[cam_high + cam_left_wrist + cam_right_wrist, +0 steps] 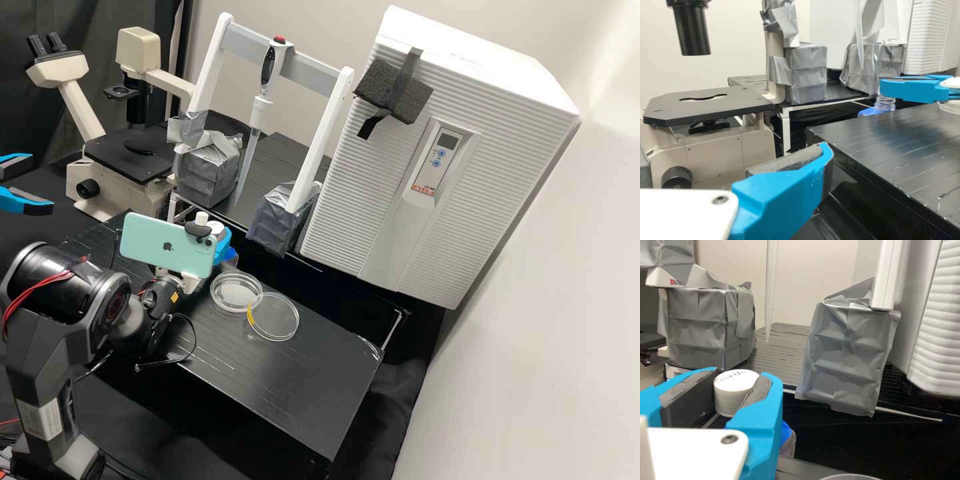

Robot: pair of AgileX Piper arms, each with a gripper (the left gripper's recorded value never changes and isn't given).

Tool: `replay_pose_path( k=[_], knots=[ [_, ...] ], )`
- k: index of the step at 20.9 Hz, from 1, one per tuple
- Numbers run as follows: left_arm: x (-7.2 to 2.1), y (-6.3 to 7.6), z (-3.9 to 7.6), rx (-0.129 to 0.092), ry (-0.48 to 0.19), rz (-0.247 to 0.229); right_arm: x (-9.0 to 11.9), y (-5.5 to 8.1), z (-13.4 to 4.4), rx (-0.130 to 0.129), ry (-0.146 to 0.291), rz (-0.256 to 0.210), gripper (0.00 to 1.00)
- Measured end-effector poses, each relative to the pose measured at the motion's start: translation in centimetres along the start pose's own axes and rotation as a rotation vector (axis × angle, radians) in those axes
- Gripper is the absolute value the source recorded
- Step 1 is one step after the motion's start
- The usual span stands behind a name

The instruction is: Close the bottle

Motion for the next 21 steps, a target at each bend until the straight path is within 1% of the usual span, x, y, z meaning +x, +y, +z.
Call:
replay_pose_path(
  k=[4,8,15,18,20,21],
  knots=[
    [0.0,0.0,0.0,0.0,0.0,0.0,0.62,0.3,-0.23,-0.001,0.003,0.004,0.0],
    [0.0,0.0,0.0,0.0,0.0,0.0,1.09,0.2,-0.12,-0.001,-0.003,-0.002,0.0],
    [0.04,-0.01,0.07,-0.001,-0.003,0.0,1.12,0.13,-0.05,-0.001,-0.005,-0.005,0.0],
    [0.25,-0.01,0.35,-0.007,-0.012,0.005,0.94,-0.03,0.08,0.0,-0.011,-0.012,0.0],
    [0.46,-0.11,0.33,-0.015,-0.016,0.001,0.66,-0.12,0.14,0.0,-0.014,-0.015,0.0],
    [0.51,-0.11,0.33,-0.015,-0.018,0.001,0.51,-0.12,0.14,0.0,-0.014,-0.015,0.0]
  ],
)
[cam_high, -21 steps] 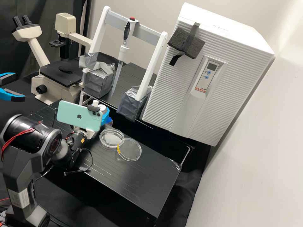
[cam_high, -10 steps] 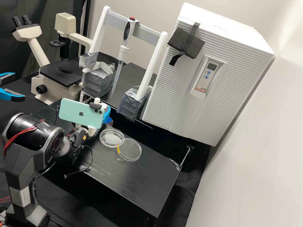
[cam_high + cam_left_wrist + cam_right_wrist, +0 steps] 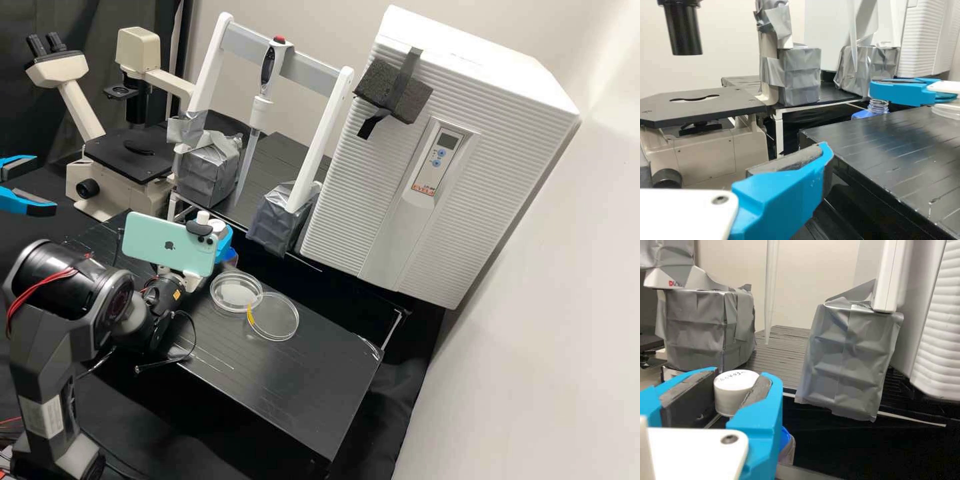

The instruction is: Close the bottle

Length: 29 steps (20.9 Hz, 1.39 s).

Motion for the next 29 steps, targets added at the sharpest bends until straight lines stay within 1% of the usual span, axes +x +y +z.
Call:
replay_pose_path(
  k=[2,9,13,16,20,24,26,29],
  knots=[
    [0.06,0.0,-0.1,-0.004,0.007,0.004,-0.4,0.0,0.0,0.0,0.0,0.0,0.0],
    [0.06,0.1,-0.2,-0.007,0.011,0.008,-0.7,-0.1,0.1,0.0,-0.006,-0.006,0.0],
    [0.12,0.0,0.0,-0.007,0.005,0.007,-0.7,0.1,0.3,-0.011,-0.006,-0.007,0.0],
    [0.12,0.1,-0.1,-0.008,0.007,0.008,-0.7,0.4,0.7,-0.015,-0.016,0.001,0.0],
    [0.12,0.1,-0.1,-0.01,0.01,0.01,-0.8,0.6,0.6,-0.021,-0.011,0.005,0.0],
    [0.14,0.1,0.0,-0.01,0.008,0.01,-1.2,0.8,0.6,-0.001,-0.008,0.011,0.0],
    [0.21,0.1,0.1,-0.011,0.003,0.01,-1.3,1.1,0.4,0.013,-0.001,0.023,0.0],
    [0.22,0.1,0.1,-0.012,0.004,0.011,-1.5,1.2,0.2,0.019,0.0,0.024,0.0]
  ],
)
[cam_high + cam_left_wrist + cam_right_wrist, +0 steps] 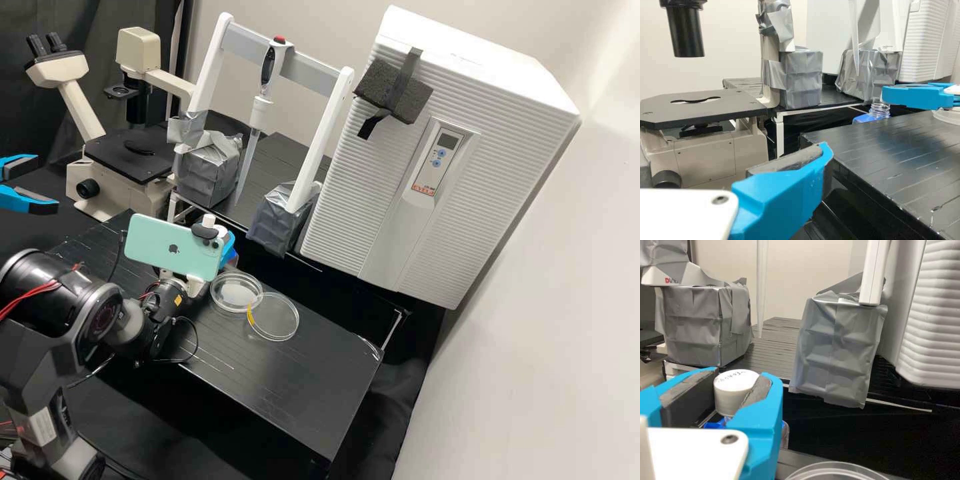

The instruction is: Close the bottle

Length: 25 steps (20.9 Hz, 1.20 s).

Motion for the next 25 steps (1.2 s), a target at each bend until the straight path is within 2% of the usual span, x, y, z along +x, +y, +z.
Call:
replay_pose_path(
  k=[8,10,16,25],
  knots=[
    [0.0,0.0,0.0,-0.001,0.001,0.001,0.0,-0.4,-0.2,0.004,0.004,-0.013,0.0],
    [0.0,0.0,0.0,-0.001,0.001,0.001,0.3,-0.6,-0.1,0.004,-0.001,-0.022,0.0],
    [-0.22,-0.1,-0.2,-0.006,0.014,-0.001,1.3,-0.2,-0.3,0.002,0.006,-0.011,0.0],
    [-0.27,0.0,-0.1,0.0,0.012,0.006,2.1,-0.4,0.0,-0.002,-0.006,-0.023,0.0]
  ],
)
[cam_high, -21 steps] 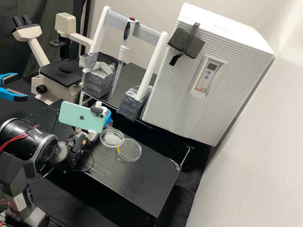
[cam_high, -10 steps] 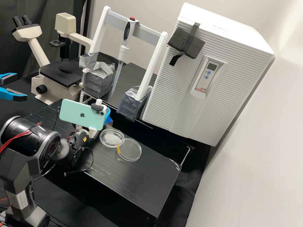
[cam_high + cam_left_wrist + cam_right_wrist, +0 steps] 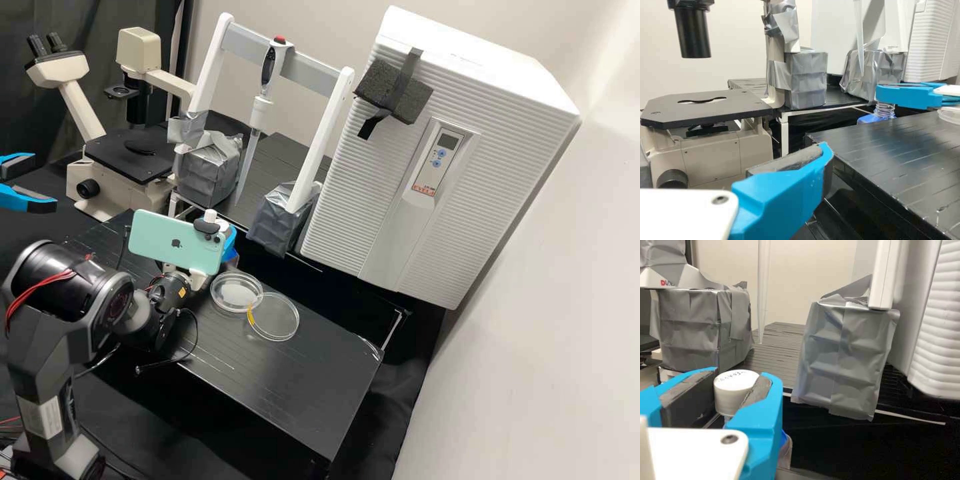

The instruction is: Close the bottle

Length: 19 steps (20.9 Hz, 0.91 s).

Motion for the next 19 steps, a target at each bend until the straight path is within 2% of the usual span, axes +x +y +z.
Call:
replay_pose_path(
  k=[5,19],
  knots=[
    [0.01,0.0,0.0,-0.001,0.0,-0.001,0.1,0.1,-0.1,-0.024,0.002,0.002,0.0],
    [0.31,-0.4,0.2,-0.014,-0.017,-0.019,-1.0,0.5,0.0,-0.025,-0.015,0.008,0.0]
  ],
)
